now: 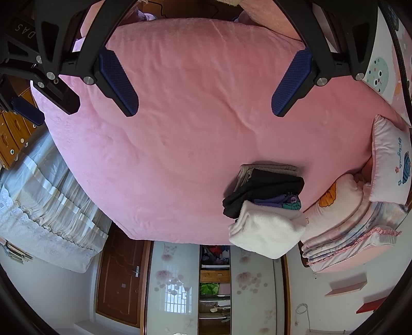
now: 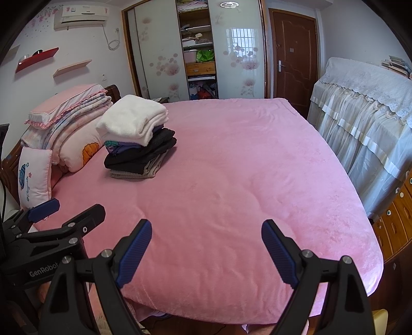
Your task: Fold large clothes
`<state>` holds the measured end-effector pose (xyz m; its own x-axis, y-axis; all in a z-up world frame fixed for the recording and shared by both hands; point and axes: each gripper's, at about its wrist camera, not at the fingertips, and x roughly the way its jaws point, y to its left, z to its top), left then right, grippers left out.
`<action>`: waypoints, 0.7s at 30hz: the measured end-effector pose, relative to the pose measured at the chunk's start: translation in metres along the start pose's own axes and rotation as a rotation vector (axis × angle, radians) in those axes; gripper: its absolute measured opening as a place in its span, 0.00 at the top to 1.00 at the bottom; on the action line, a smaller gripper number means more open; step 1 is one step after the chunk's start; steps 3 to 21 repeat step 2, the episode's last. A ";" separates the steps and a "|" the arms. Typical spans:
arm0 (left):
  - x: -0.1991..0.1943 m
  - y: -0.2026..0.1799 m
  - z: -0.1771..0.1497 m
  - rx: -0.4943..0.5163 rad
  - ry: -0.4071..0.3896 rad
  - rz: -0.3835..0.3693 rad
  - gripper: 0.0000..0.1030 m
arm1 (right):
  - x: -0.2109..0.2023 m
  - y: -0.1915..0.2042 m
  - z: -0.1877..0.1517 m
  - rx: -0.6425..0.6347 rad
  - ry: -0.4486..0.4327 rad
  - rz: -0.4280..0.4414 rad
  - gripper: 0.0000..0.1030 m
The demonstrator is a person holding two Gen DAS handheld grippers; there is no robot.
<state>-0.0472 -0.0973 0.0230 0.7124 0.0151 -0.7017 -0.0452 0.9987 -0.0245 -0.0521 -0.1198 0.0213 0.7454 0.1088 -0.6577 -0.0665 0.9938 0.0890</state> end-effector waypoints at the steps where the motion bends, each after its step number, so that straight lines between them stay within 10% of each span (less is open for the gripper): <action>1: 0.000 0.000 -0.001 -0.001 0.002 -0.001 0.01 | 0.000 0.000 0.000 0.000 0.000 0.000 0.15; 21: 0.000 0.001 0.000 -0.002 0.003 -0.001 0.01 | 0.000 0.000 0.000 0.000 0.000 0.000 0.15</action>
